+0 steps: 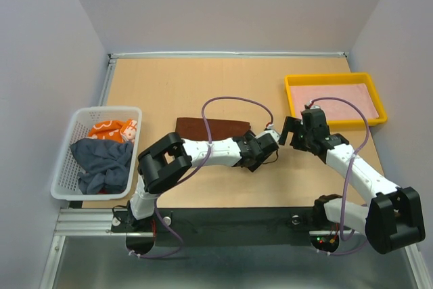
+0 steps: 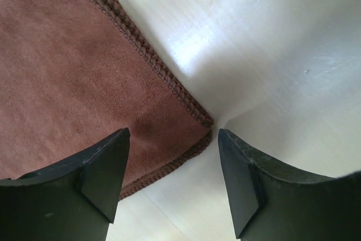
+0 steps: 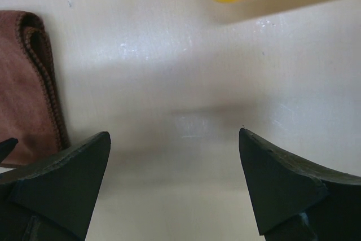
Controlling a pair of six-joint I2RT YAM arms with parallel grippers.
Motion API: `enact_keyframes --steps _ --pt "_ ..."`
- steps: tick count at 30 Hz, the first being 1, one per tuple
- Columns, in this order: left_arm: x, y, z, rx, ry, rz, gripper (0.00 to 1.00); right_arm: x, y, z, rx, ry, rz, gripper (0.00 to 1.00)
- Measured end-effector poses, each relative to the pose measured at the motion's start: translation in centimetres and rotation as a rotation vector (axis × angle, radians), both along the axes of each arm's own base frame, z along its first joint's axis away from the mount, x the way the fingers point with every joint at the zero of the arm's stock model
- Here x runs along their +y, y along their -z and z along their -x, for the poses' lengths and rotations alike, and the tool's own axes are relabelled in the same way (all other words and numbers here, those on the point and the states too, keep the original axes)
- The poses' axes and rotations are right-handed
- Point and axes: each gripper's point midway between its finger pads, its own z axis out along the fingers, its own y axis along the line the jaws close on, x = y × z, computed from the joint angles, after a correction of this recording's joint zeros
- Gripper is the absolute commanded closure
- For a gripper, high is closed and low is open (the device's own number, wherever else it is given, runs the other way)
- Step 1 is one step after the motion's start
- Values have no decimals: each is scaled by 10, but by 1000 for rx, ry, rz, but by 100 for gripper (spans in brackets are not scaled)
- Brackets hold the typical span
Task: Fold and stack the towels
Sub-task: Neatly place the folded towel into the bin
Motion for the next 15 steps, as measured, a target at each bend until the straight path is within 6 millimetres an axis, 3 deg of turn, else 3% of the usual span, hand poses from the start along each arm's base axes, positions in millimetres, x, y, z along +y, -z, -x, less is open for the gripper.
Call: enact_keyframes --steps 3,9,15 --pt "3 10 -1 3 16 -37 25 0 0 0 -1 1 0 0" --pt "2 10 -1 9 42 -40 28 -1 -4 0 -14 5 -4 0" --pt "-1 14 0 51 65 -22 52 0 -5 0 -12 4 -15 0"
